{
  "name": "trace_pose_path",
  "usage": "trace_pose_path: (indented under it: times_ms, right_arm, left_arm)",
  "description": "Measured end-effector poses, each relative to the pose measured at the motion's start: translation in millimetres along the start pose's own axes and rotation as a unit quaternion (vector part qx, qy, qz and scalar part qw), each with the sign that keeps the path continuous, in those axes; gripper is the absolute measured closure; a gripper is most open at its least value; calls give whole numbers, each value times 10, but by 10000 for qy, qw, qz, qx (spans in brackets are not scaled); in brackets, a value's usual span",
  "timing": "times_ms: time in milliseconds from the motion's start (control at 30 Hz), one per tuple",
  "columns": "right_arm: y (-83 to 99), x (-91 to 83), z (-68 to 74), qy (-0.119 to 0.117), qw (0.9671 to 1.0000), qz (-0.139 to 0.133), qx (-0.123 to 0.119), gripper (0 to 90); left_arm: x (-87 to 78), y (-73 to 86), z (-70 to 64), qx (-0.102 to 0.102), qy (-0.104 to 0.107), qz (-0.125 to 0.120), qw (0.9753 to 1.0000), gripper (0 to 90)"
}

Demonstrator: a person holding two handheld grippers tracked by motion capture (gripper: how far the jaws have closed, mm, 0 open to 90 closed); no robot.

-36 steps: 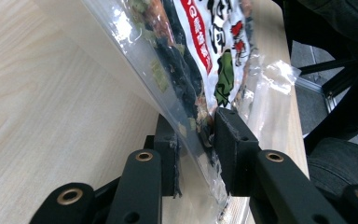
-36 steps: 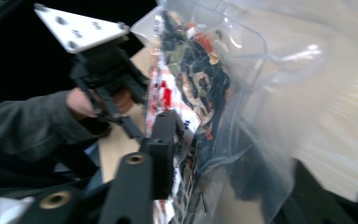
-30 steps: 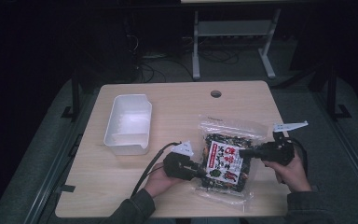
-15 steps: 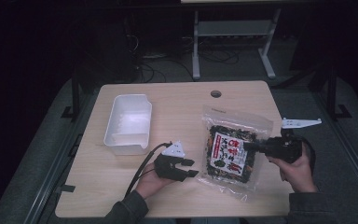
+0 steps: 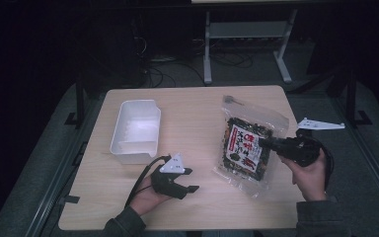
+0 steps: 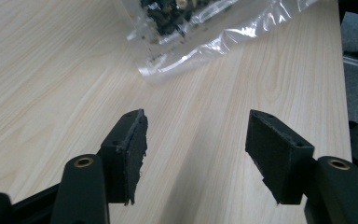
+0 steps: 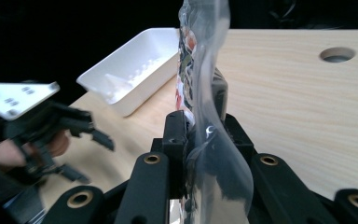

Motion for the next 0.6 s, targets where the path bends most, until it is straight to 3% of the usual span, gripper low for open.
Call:
trace_pose_path:
  times_ms: [233,600]
  right_arm:
    - [-159,130,83,337,9994,-87,-35,749]
    - [-381,311,201,630,9976,-267,-88,749]
  left_arm:
    - [-173,107,13,50,-259,-4,9997,309]
    - [-292,231,29,20,-391,32,9992,253]
Point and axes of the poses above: each handheld gripper's, and its own axes: x roughly forward along the jaws, y roughly out of its underside, z roughly to its left, the point moved 4 cm from there along x, roughly forward along the jaws, and after that the axes turned 7 degrees about -x, right-handed, at the moved point
